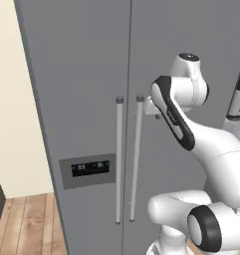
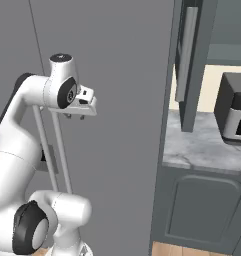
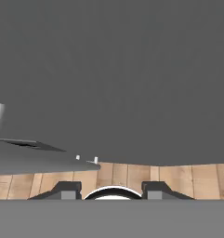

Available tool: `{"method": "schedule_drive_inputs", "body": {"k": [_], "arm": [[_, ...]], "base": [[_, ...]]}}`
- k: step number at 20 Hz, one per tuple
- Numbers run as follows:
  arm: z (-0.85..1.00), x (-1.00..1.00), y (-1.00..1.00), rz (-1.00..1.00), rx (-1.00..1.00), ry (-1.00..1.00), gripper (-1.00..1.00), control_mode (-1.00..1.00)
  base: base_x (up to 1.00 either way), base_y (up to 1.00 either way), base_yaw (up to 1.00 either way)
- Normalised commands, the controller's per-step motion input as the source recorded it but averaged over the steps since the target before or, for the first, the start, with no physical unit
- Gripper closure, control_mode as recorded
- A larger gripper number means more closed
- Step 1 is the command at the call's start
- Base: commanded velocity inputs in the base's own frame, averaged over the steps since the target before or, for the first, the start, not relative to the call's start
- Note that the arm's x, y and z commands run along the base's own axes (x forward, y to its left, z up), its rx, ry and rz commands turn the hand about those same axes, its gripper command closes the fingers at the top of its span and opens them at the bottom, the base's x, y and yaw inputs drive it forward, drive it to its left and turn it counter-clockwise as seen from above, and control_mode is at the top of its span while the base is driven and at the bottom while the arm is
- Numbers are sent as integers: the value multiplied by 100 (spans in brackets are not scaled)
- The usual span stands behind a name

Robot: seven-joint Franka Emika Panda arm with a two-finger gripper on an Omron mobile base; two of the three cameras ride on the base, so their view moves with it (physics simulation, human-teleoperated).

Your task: There is a bowl on the dining counter. Grab a lemon wedge from the fridge and place it in the bowl. Then get the liquor bottle and glass cup from the cabinet and place them next to the bowl.

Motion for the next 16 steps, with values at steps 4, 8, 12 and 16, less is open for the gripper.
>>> {"method": "schedule_drive_inputs", "body": {"k": [4,8,12,16], "arm": [[0,-1,0,0,0,0,-100,100],[0,0,0,0,0,0,-100,100],[0,0,0,0,0,0,-100,100],[0,0,0,0,0,0,-100,100]], "base": [[-27,3,0],[-56,37,0],[-48,51,0],[-30,54,0]]}}
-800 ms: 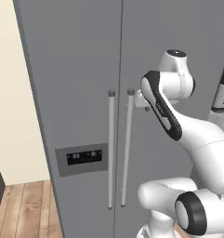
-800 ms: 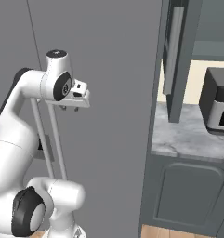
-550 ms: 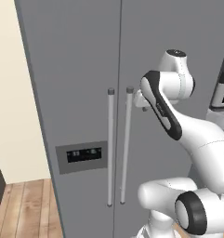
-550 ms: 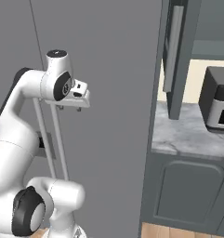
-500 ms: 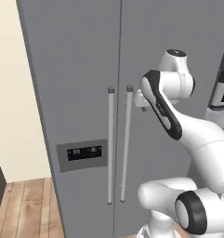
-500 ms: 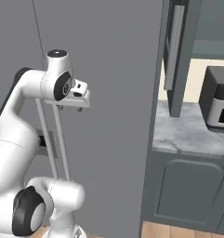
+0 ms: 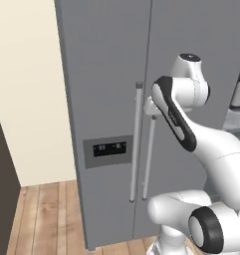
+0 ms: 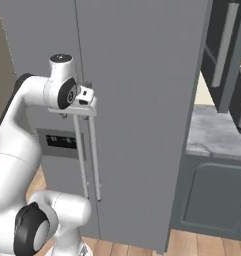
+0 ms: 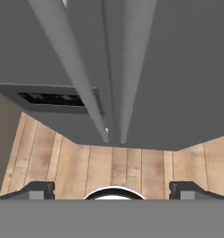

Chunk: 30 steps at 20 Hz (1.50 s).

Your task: There is a bowl on the dining counter. Grab a lemon wedge from the fridge and place it in the bowl. Then get the liquor bottle and glass cup from the cabinet and place them next to the bowl.

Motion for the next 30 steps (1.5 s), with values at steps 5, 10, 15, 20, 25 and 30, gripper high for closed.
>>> {"method": "schedule_drive_inputs", "body": {"k": [5,10,15,20,25,30], "arm": [[0,0,0,0,0,0,-100,100],[0,0,0,0,0,0,-100,100],[-11,-24,3,-5,0,0,-100,-100],[-11,-50,-17,-8,0,-4,-100,-100],[-1,-7,-87,-7,0,-15,-100,-100],[0,13,-82,-1,2,-16,-100,-100]], "base": [[-10,54,0],[-4,51,-7],[-8,13,-4],[0,0,0],[0,0,0],[0,0,0]]}}
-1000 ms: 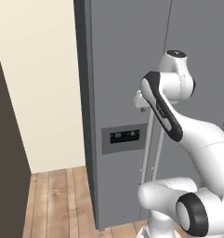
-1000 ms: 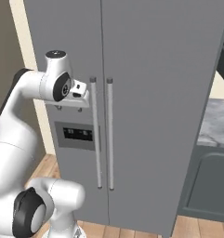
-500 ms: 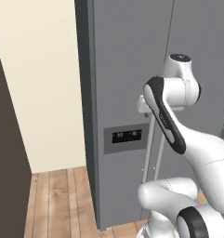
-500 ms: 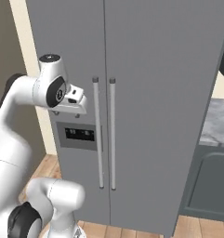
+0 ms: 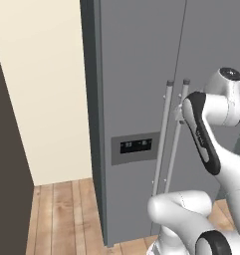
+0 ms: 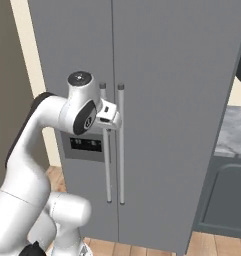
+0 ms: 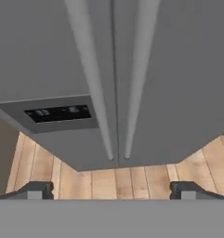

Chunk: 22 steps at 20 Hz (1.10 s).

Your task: There is a bowl on the dining counter. Grab a lemon wedge from the fridge and place it in the bowl. Then get the liquor bottle and glass cup from the cabinet and place them next to the bowl.

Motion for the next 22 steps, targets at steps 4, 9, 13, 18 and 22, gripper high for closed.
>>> {"method": "schedule_drive_inputs", "body": {"k": [4,9,13,18,22], "arm": [[0,45,-64,0,4,-14,-100,-100],[0,64,-36,0,4,-4,-100,-100],[0,57,-10,0,2,-1,-100,-100],[0,53,-1,0,2,0,-100,-100],[-3,37,0,0,2,0,-100,-100]], "base": [[0,0,0],[0,0,0],[0,0,0],[0,0,0],[0,0,0]]}}
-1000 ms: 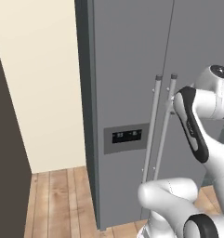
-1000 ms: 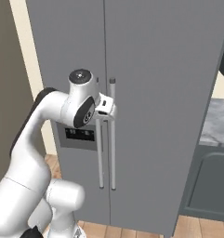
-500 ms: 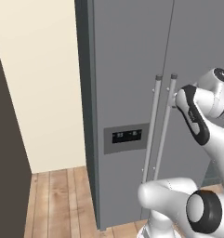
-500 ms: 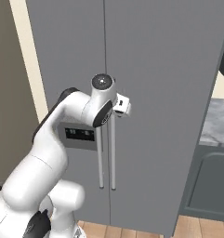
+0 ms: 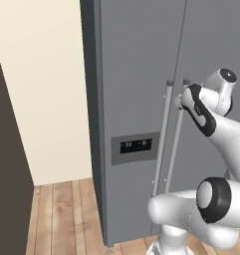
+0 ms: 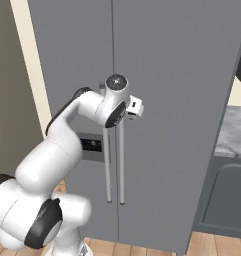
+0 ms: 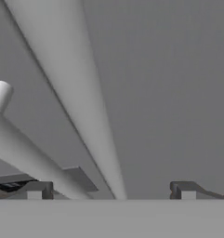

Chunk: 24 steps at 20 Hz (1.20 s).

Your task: There is a bowl on the dining counter. Grab a lemon wedge from the fridge and place it in the bowl. Then get the liquor bottle and glass cup from the cabinet and place them next to the bowl.

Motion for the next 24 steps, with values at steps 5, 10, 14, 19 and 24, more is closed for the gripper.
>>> {"method": "schedule_drive_inputs", "body": {"k": [5,10,14,19,24], "arm": [[-9,28,0,0,2,-3,-100,-100],[-17,16,0,0,3,-13,-100,-100],[-12,26,0,0,3,-15,-100,-100],[-1,46,0,0,1,-8,-100,-100],[0,48,0,0,0,-2,100,-100]], "base": [[0,0,0],[0,0,0],[0,0,0],[0,0,0],[0,0,0]]}}
